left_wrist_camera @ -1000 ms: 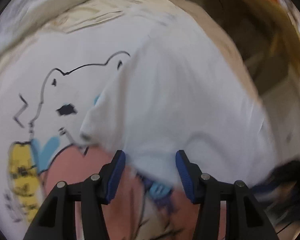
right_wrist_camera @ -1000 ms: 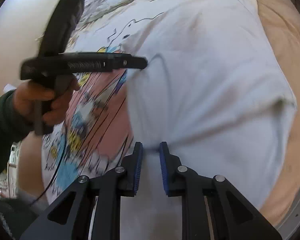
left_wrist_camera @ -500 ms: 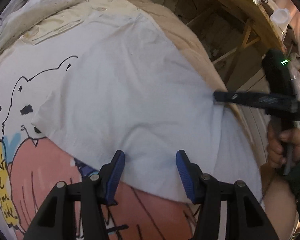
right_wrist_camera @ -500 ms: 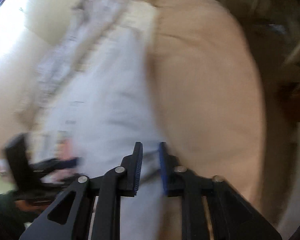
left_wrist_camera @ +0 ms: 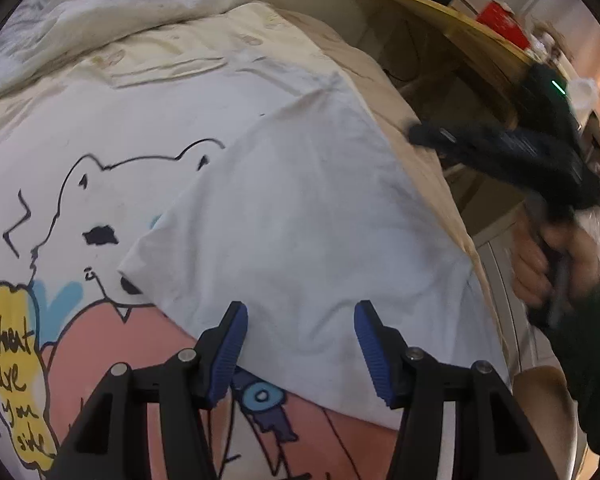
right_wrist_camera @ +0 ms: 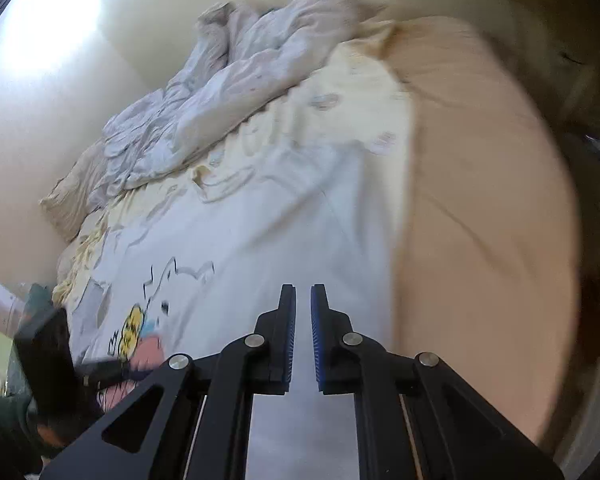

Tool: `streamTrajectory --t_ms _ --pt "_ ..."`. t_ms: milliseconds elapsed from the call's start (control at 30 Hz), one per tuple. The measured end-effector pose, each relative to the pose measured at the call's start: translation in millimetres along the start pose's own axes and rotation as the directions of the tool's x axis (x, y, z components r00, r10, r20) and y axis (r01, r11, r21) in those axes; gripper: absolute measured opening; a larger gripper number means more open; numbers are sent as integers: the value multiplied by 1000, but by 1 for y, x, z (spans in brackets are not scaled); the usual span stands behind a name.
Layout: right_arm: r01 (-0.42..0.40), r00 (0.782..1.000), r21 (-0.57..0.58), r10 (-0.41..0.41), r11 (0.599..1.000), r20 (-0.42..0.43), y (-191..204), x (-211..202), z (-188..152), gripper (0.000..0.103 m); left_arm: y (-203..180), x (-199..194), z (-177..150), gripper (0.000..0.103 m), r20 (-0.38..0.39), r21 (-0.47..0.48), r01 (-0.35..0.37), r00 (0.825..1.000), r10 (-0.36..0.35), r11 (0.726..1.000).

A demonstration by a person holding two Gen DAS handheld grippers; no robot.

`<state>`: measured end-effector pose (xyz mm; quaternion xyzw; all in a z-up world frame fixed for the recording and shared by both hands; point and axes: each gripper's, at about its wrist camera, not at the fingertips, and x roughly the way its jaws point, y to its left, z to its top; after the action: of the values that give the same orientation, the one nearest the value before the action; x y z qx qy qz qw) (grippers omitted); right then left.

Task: Fold clothes

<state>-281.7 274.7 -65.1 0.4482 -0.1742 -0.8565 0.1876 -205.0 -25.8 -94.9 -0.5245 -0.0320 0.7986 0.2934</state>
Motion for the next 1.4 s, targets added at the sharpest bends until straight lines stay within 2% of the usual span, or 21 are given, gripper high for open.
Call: streamTrajectory --t_ms 67,133,200,267,333,467,533,600,633,733,800,867,1033,1100,1167,1233,1333,1400 --pt "-16 999 -15 15 1000 -47 -8 26 15 10 0 3 -1 56 4 -5 3 1000 -3 1000" --pt "14 995 -30 -17 999 -98 -9 59 30 9 -7 4 0 56 13 9 4 1000 -5 1000" --pt "148 983 -93 -156 985 -94 -12 72 37 0 -9 5 1 56 21 17 7 1000 -7 1000" --pt "218 972 -102 -225 971 -68 -24 74 48 0 -13 7 1 56 33 15 7 999 -8 1000" --pt "314 947 -114 -319 943 -27 -33 67 58 0 -8 3 3 56 47 7 10 999 -11 1000" --pt "288 956 -109 -292 952 -30 -31 53 68 2 2 4 3 56 51 -15 13 999 -12 1000" --pt "263 963 -152 -269 953 -17 -16 46 68 3 5 4 2 56 53 -31 23 998 -21 999" --pt "217 968 -183 -235 959 -84 -10 57 67 2 6 5 0 56 56 -36 20 998 -17 999" --pt "257 953 -225 -285 940 -100 -9 68 66 2 6 5 -1 56 53 -38 18 998 -16 999" --pt "326 932 -202 -350 924 -99 -31 84 75 0 -1 11 -1 56 33 -25 -4 999 4 1000" --pt "396 912 -173 -408 902 -34 -40 74 82 0 -4 11 -2 56 33 -8 -15 999 15 1000" --pt "393 917 -129 -398 910 -15 -45 64 88 3 -6 10 -3 56 34 2 -19 999 19 1000" --pt "288 957 -154 -292 945 -2 -27 44 85 3 -1 14 -5 56 49 -13 -2 999 3 1000" --pt "217 974 -142 -223 966 -31 -21 56 91 3 -4 19 -6 56 50 2 -18 999 17 1000" --pt "168 979 -151 -183 974 -94 -16 76 93 4 -7 23 -8 57 55 24 -38 998 36 999" --pt "194 958 -202 -230 960 -170 -10 99 92 2 -11 26 -10 57 57 44 -54 997 51 998" --pt "372 894 -315 -428 873 -131 -4 114 95 0 -9 30 -9 57 58 35 -48 997 46 998" --pt "497 842 -312 -537 810 -52 -7 110 104 0 -6 29 -9 57 60 20 -37 998 36 999"
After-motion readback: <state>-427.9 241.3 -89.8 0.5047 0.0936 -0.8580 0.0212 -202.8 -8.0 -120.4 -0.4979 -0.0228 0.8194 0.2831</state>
